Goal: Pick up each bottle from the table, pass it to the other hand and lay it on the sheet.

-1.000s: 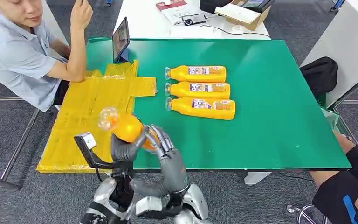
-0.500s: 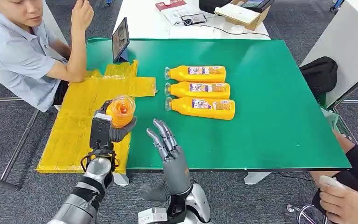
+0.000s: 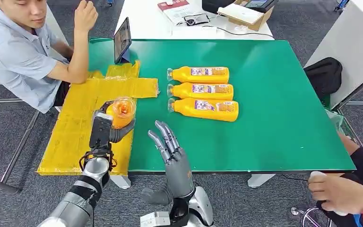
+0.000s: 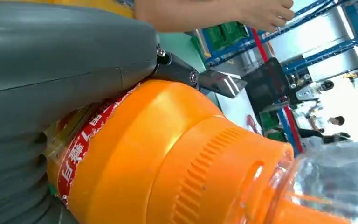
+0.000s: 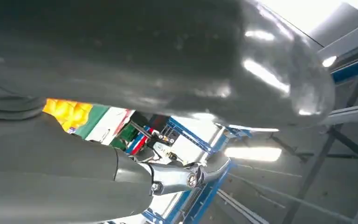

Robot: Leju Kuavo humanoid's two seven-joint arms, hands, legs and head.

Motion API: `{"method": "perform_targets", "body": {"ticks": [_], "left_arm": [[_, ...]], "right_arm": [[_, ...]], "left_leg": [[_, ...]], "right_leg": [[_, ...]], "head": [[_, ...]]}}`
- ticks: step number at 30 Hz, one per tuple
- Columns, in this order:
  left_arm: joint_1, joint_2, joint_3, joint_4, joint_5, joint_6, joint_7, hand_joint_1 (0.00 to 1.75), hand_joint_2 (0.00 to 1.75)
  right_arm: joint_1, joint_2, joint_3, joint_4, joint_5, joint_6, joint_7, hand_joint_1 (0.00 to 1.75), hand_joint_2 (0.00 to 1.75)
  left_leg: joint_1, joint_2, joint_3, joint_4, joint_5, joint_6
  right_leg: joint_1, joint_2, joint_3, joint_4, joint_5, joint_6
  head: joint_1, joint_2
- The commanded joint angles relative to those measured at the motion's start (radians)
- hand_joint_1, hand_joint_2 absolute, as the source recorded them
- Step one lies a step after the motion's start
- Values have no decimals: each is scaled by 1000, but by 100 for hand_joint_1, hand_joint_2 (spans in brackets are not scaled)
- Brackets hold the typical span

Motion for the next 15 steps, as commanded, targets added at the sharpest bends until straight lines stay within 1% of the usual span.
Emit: {"method": "perform_targets", "body": {"ticks": [1, 2, 3, 4, 7, 8, 9, 11, 12, 13, 14, 15], "left_arm": [[-328, 105, -197, 518, -484, -38, 313, 175, 175], [-346, 110, -204, 542, -504, -61, 335, 175, 175], [-377, 119, -219, 579, -535, -118, 369, 175, 175], [-388, 122, -217, 591, -538, -146, 378, 175, 175], [-436, 137, -232, 639, -583, -347, 431, 175, 175], [-464, 135, -279, 672, -637, -481, 460, 141, 175], [-473, 132, -281, 669, -641, -509, 465, 145, 175], [-482, 124, -271, 667, -634, -537, 472, 147, 175], [-483, 120, -250, 666, -615, -558, 474, 152, 175], [-483, 120, -245, 666, -612, -561, 475, 164, 175], [-480, 124, -231, 663, -602, -562, 481, 164, 175], [-478, 127, -228, 663, -600, -562, 481, 166, 175]], "right_arm": [[2, -28, 53, 0, -46, -3, 2, 0, 0], [3, -29, 52, 0, -47, -3, 2, 0, 0], [2, -34, 56, 0, -54, -3, 2, 0, 0], [1, -38, 58, 1, -64, -3, 2, 0, 0], [-19, -52, 71, 25, -127, -3, 2, 0, 0], [-33, -59, 82, 39, -161, -3, 2, 0, 0], [-44, -60, 86, 51, -178, -3, 2, 0, 0], [-59, -63, 94, 70, -204, -3, 2, 0, 0], [-68, -67, 109, 81, -223, -3, 2, 0, 0], [-71, -67, 113, 86, -226, -3, 2, 0, 0], [-78, -68, 122, 98, -250, -1, 2, 0, 0], [-79, -69, 122, 100, -253, -2, 2, 0, 0]], "left_leg": [[2, -3, 5, 0, -1, -2], [1, -3, 4, 0, -1, -2], [1, -1, 3, 0, 0, -2], [1, -1, 5, 0, -1, -2], [2, 1, 5, 0, -1, -3], [2, 1, 3, 1, -1, -2], [2, 1, 5, 1, -2, -3], [2, 2, 4, 0, 0, -2], [2, 2, 6, 1, -2, -3], [1, 3, 5, 0, 0, -2], [1, 3, 3, 0, 0, -2], [1, 4, 6, 0, -1, -2]], "right_leg": [[2, -3, 6, 0, -2, -3], [1, -2, 5, 0, -1, -2], [1, 0, 3, 0, 0, -2], [1, 0, 5, 0, -1, -3], [2, 1, 5, 1, -1, -3], [2, 1, 3, 1, -1, -2], [2, 1, 5, 2, -2, -3], [2, 1, 4, 1, 0, -2], [2, 2, 6, 1, -1, -2], [1, 3, 4, 1, 0, -2], [1, 3, 3, 1, 1, -1], [1, 4, 6, 1, -1, -2]], "head": [[0, 0], [0, 0], [0, 0], [0, 0], [0, 0], [0, 0], [0, 0], [0, 0], [0, 0], [0, 0], [0, 0], [0, 0]]}}
